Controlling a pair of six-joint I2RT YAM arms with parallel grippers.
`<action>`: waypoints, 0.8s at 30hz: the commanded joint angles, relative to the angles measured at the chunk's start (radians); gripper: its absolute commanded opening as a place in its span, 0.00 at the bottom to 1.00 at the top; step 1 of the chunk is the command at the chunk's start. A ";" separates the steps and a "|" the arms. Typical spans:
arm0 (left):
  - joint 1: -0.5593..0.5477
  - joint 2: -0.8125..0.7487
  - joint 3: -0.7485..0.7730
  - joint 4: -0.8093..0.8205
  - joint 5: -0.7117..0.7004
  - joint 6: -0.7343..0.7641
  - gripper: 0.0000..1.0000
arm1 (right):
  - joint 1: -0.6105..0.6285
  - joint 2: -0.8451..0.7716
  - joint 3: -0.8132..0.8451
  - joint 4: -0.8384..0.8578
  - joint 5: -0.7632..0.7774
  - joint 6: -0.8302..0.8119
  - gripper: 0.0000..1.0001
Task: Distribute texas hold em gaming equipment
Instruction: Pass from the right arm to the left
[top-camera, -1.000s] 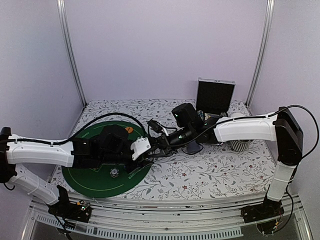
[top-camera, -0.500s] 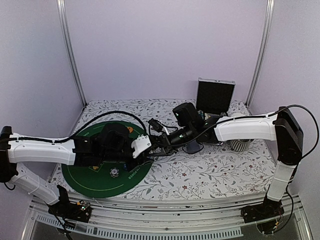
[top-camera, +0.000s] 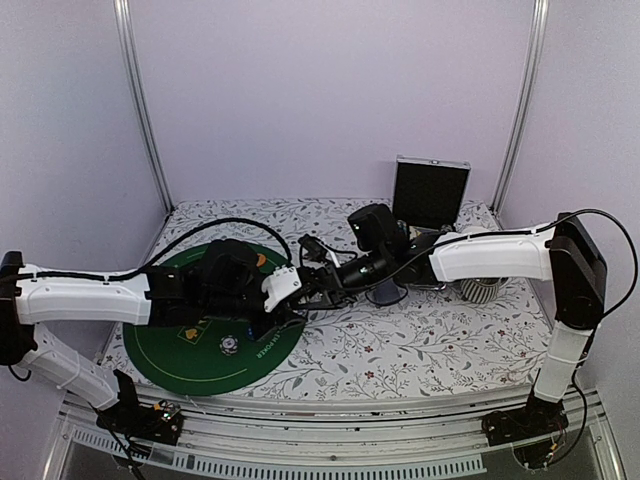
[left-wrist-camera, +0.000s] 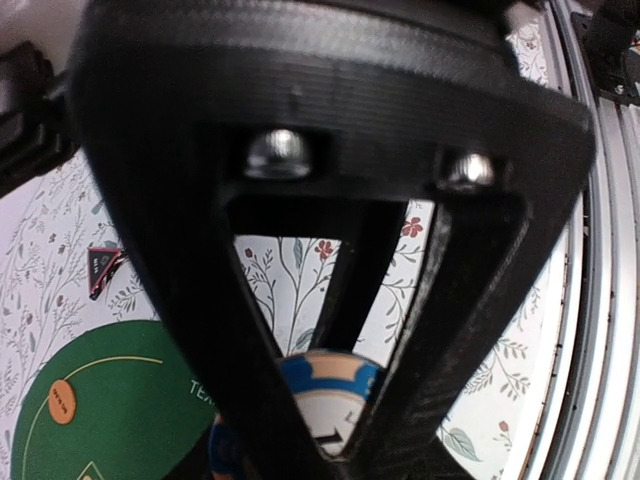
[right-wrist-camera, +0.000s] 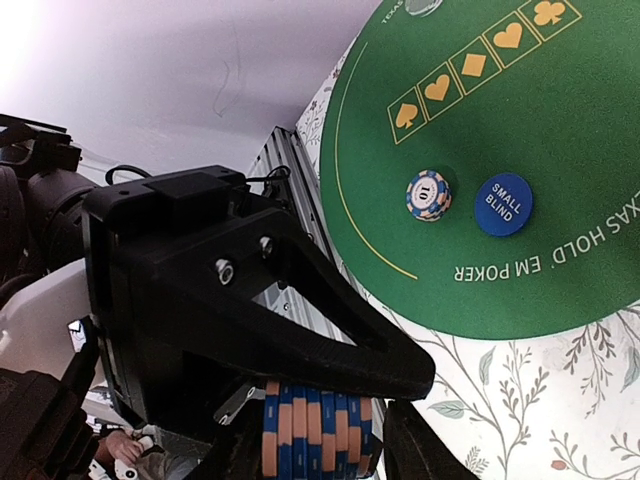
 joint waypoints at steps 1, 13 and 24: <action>0.015 0.011 0.033 -0.001 0.052 -0.017 0.00 | -0.011 0.006 -0.008 0.015 0.000 -0.002 0.43; 0.038 0.020 0.040 -0.007 0.086 -0.049 0.00 | -0.014 0.011 0.019 0.013 -0.001 -0.007 0.51; 0.100 0.040 0.042 -0.031 0.099 -0.099 0.00 | -0.116 -0.065 0.042 0.000 0.102 -0.035 1.00</action>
